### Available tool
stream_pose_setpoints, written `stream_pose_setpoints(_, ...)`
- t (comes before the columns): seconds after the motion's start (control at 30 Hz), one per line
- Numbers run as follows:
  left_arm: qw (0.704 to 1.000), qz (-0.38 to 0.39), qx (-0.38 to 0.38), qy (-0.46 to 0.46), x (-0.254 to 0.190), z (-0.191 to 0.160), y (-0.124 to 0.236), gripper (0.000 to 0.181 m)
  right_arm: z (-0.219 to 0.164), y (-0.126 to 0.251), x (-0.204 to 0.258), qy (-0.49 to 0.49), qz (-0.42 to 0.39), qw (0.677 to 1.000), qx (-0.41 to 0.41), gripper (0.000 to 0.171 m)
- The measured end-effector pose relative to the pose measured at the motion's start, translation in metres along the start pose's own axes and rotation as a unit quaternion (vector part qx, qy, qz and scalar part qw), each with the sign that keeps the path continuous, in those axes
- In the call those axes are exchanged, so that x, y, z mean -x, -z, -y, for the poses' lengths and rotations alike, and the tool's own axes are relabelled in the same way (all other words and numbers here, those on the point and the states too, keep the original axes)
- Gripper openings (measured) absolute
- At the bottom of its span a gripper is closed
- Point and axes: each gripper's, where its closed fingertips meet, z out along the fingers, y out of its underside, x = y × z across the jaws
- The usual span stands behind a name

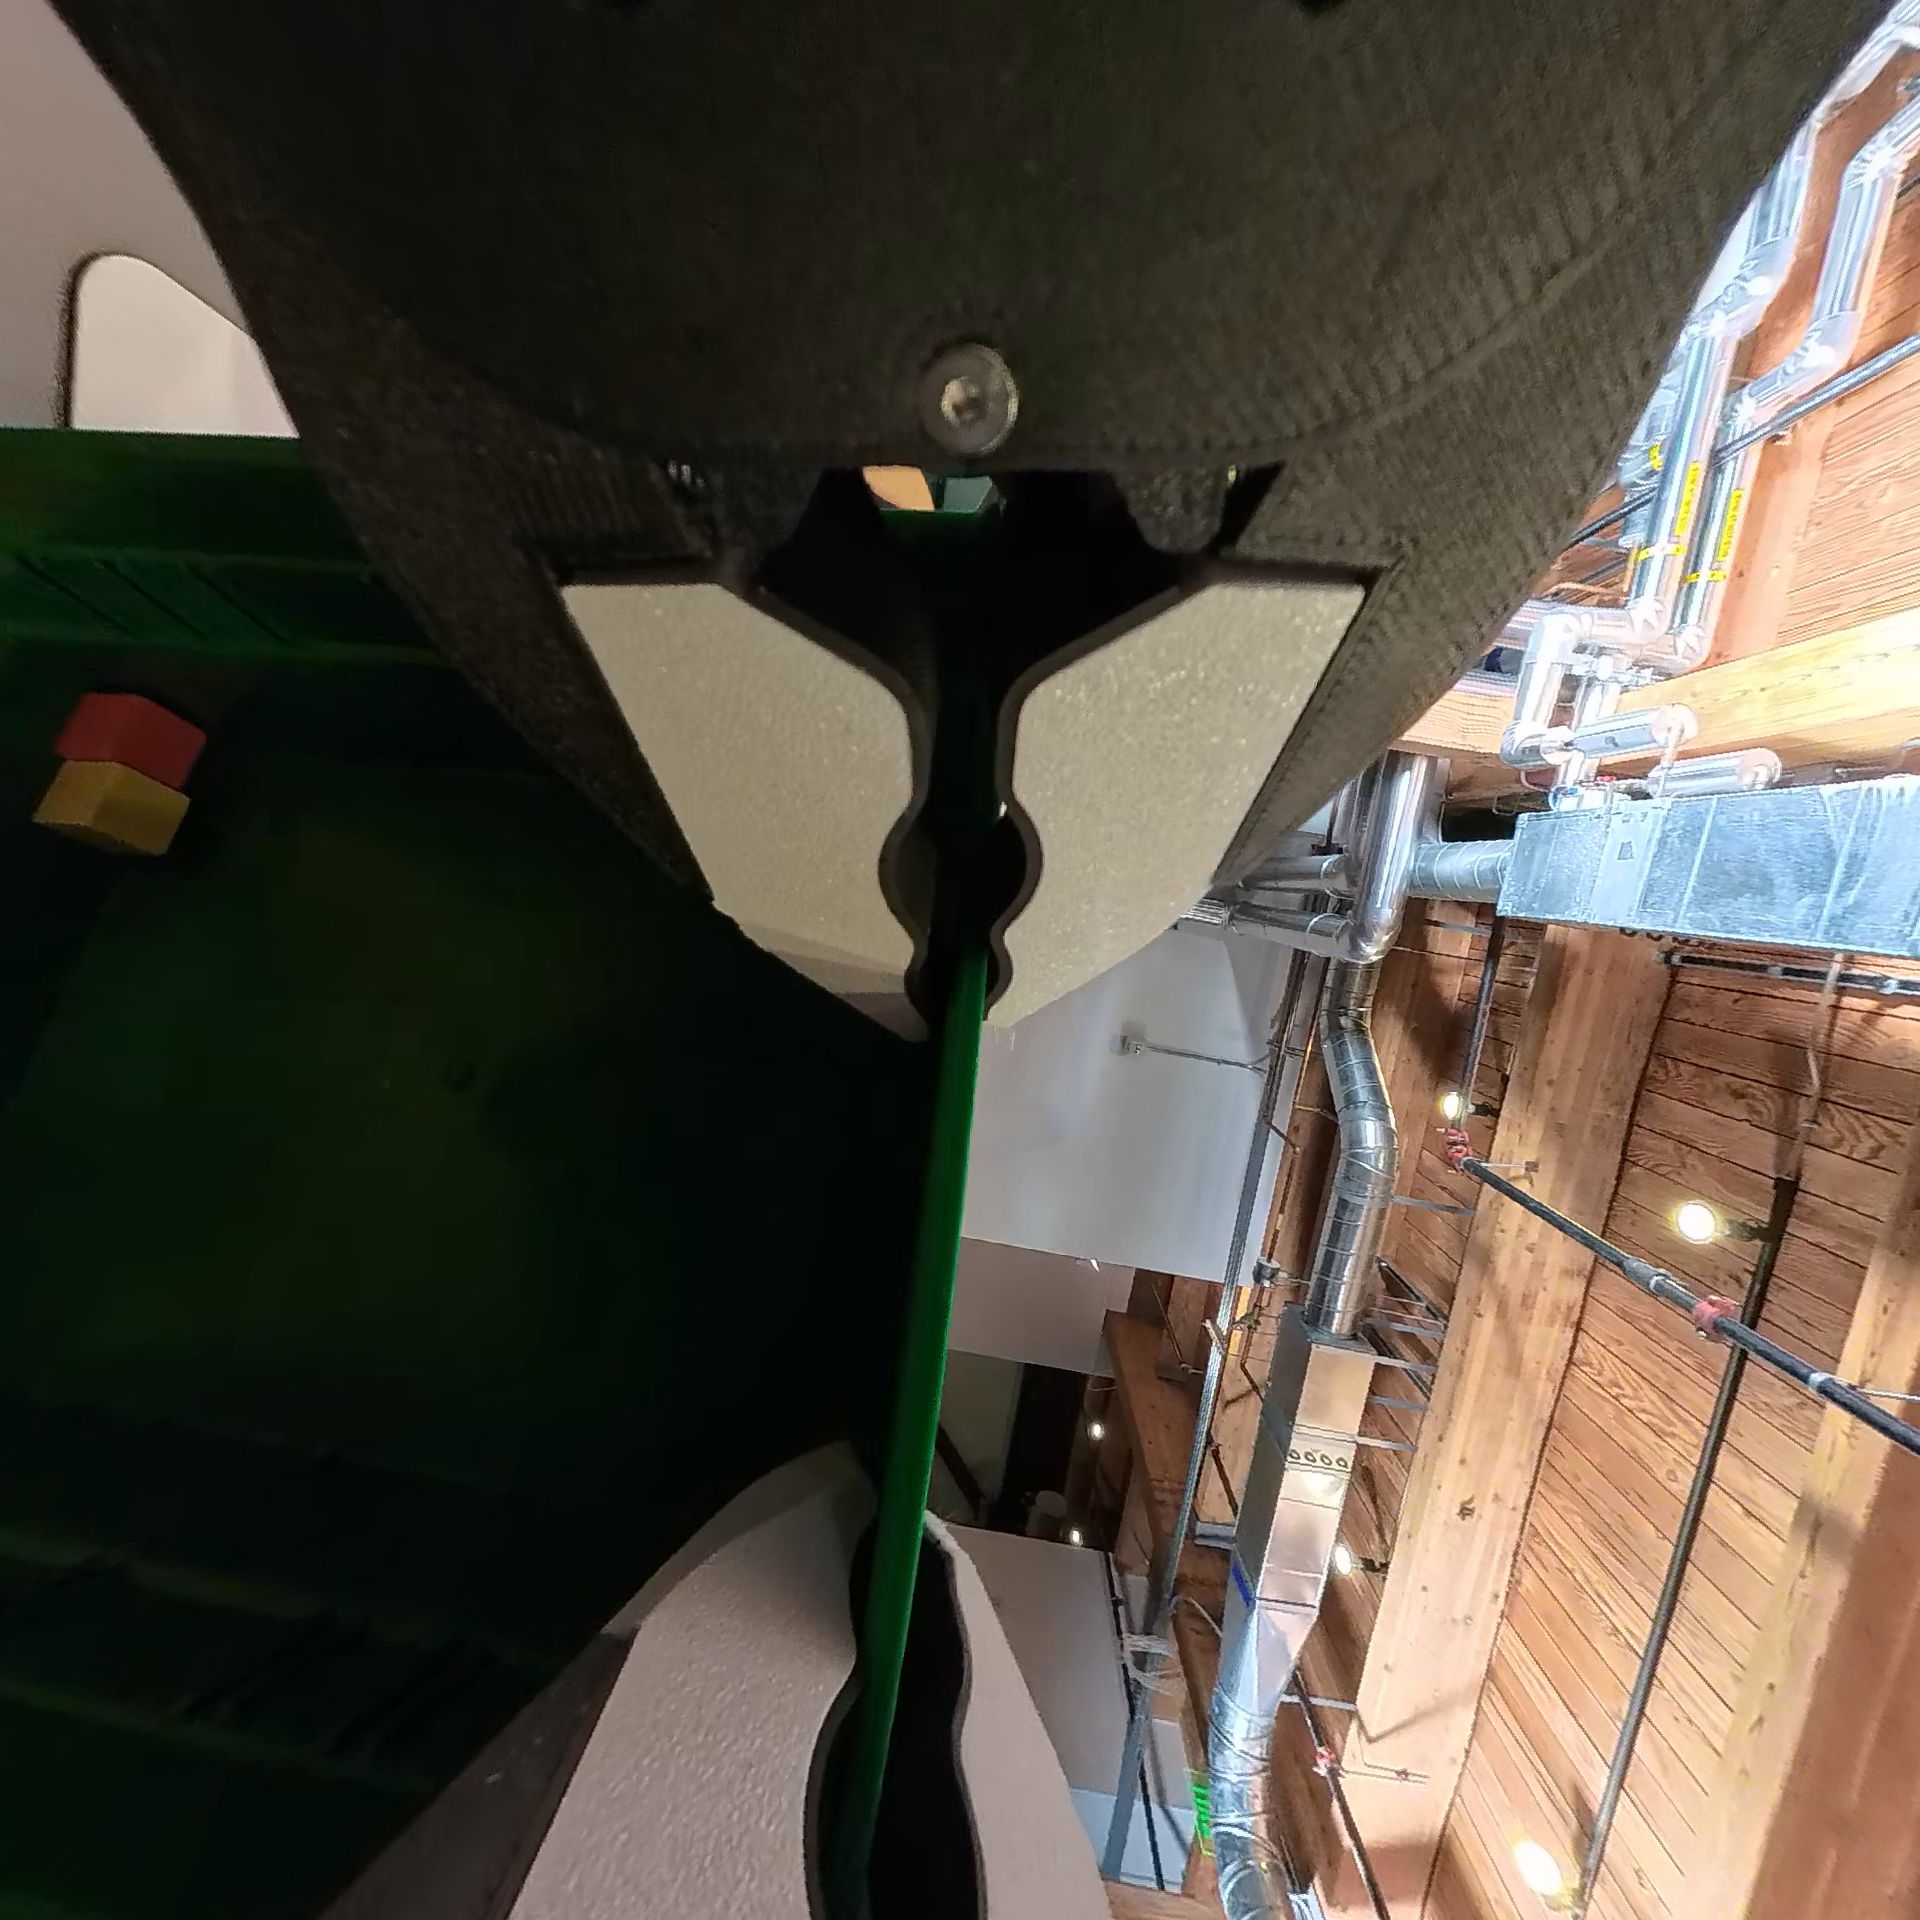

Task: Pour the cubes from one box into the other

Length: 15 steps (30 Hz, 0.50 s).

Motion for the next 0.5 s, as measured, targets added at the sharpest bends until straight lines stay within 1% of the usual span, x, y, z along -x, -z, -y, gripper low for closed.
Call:
stream_pose_setpoints(0.1,1.0,0.005,0.003,0.006,0.003,0.001,0.004,0.004,0.004,0.004,-0.003,0.004,-0.011,1.0,-0.007,0.005)
stream_pose_setpoints(0.2,1.0,0.027,0.005,0.003,0.01,0.005,0.012,0.004,0.01,0.012,-0.007,0.007,-0.023,1.0,-0.02,0.005)
stream_pose_setpoints(0.5,0.999,0.046,0.01,-0.011,0.02,0.013,0.029,0.004,0.019,0.027,-0.011,0.009,-0.036,0.999,-0.039,0.005)
